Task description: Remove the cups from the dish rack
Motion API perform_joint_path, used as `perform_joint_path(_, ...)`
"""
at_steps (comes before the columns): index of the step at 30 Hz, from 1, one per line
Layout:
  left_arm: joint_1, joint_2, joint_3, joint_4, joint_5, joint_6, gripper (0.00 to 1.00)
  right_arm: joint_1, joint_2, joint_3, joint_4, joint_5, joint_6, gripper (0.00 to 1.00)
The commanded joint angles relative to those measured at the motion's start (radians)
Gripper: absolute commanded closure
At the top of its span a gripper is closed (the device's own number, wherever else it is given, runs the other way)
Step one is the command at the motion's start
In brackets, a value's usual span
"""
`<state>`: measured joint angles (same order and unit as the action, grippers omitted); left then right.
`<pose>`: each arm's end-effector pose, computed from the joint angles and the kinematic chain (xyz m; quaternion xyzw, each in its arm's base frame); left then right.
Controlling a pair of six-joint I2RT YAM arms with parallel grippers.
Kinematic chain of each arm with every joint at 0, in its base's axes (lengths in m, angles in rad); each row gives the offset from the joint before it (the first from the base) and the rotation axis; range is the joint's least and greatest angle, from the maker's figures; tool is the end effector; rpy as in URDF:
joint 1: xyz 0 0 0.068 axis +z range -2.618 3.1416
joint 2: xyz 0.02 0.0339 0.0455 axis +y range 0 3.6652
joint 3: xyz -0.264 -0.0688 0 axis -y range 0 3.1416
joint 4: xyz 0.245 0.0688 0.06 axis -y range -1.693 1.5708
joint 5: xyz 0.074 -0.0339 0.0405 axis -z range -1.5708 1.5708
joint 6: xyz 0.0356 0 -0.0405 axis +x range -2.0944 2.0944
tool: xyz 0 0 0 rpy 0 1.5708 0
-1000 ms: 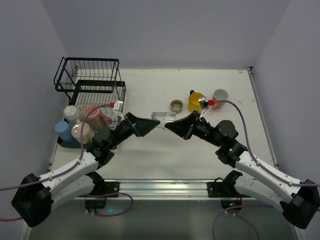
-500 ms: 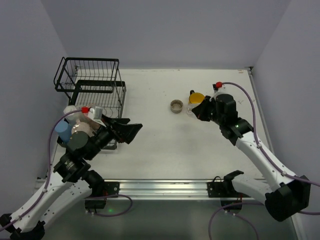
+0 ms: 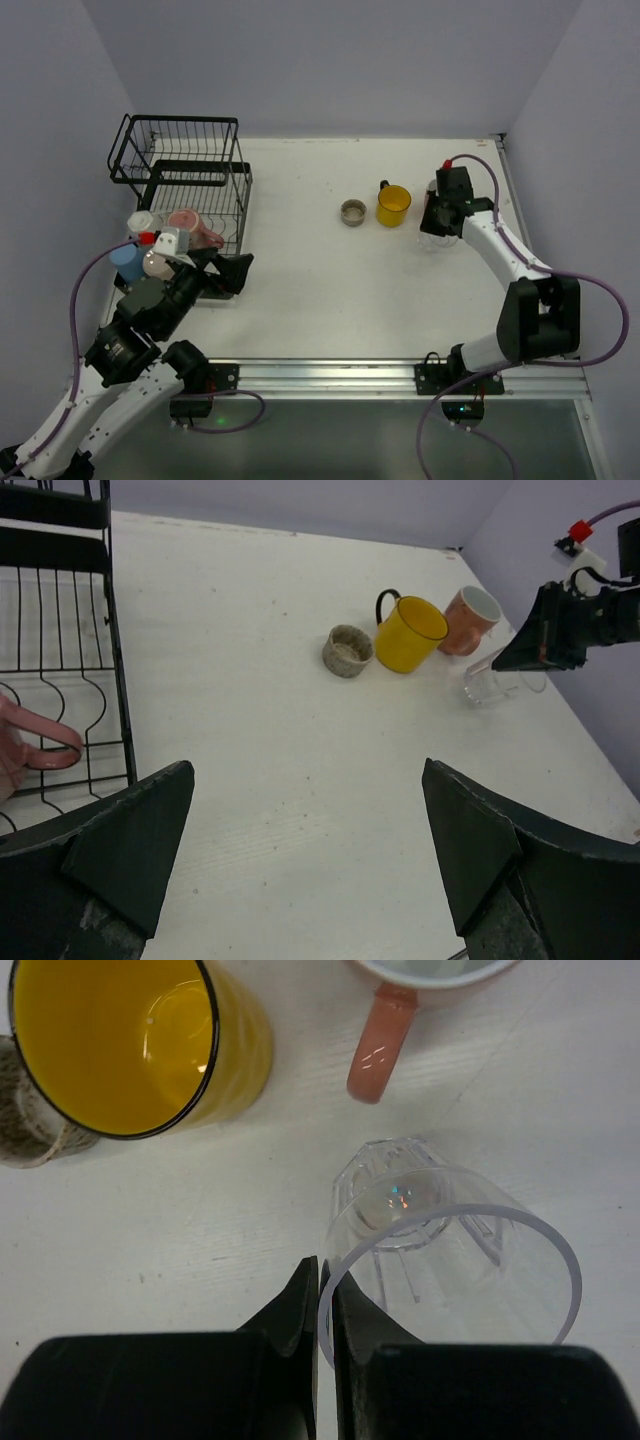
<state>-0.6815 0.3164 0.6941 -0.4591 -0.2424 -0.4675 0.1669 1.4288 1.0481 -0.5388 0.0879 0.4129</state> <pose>0.0698 -0.0456 0.3329 -0.0035 0.7345 -0.2910 0.6131 0.2951 0.0465 0.2525 0.1301 0.9377 0.0515 0.3182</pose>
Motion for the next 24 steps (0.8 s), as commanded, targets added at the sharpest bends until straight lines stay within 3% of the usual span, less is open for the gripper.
perform_joint_path(1, -0.003, 0.006, -0.030, -0.036, -0.047, 0.041, 0.00, -0.026, 0.070, 0.088, -0.038, 0.024, -0.068, 1.00)
perform_joint_path(11, -0.004, 0.076, 0.005, -0.087, -0.165, 0.026, 0.00, -0.047, 0.202, 0.153, -0.093, 0.044, -0.111, 0.97)
perform_joint_path(18, -0.003, 0.136, 0.033, -0.115, -0.262, -0.005, 0.00, -0.046, 0.136, 0.167, -0.093, 0.047, -0.082, 0.47)
perform_joint_path(20, -0.003, 0.162, 0.048, -0.130, -0.305, -0.020, 0.00, -0.044, 0.058, 0.156, -0.076, 0.020, -0.071, 0.28)
perform_joint_path(24, -0.003, 0.196, 0.062, -0.177, -0.412, -0.109, 0.00, -0.015, -0.115, 0.087, -0.007, -0.034, -0.031, 0.03)
